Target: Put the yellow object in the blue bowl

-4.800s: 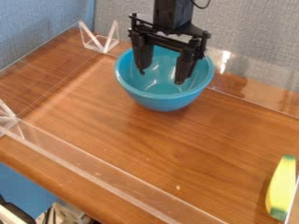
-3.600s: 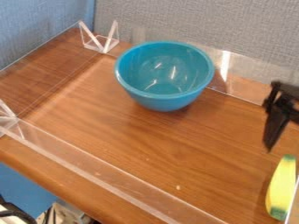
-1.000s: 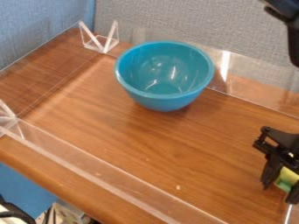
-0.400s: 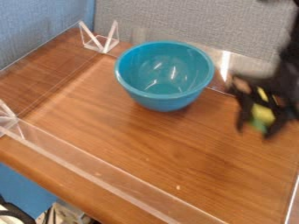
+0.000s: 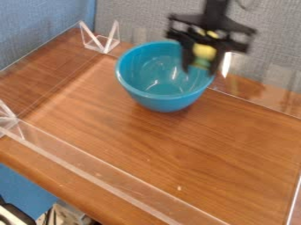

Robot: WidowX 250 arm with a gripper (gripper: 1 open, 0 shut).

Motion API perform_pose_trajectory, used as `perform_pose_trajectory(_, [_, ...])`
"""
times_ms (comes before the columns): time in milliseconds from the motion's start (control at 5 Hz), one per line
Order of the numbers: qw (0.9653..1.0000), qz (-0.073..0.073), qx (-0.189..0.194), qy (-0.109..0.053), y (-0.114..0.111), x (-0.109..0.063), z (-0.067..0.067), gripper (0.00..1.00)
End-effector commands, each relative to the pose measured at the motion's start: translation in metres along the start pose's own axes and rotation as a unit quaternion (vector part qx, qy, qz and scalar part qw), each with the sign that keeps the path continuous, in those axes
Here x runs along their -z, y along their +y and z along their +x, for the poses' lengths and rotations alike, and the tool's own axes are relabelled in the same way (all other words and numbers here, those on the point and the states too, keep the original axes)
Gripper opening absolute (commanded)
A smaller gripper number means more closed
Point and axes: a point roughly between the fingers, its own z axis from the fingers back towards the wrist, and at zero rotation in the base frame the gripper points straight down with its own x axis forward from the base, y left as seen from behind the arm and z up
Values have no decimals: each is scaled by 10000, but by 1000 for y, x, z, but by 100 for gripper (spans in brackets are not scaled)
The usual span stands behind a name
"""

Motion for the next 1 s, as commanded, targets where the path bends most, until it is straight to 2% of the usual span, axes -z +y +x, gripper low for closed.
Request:
perform_pose_trajectory(0, [9978, -313, -361, -451, 41, -38, 19, 0])
perform_pose_trajectory(200, [9979, -355, -396, -375, 58, -19, 34, 0])
perform_pose_trajectory(400, [9981, -420, -366, -258, 53, 1, 47, 0])
perform_pose_trajectory(600, [9977, -519, -350, -239, 44, 7, 43, 0])
perform_pose_trajectory(800, [9969, -582, -428, -306, 34, 13, 39, 0])
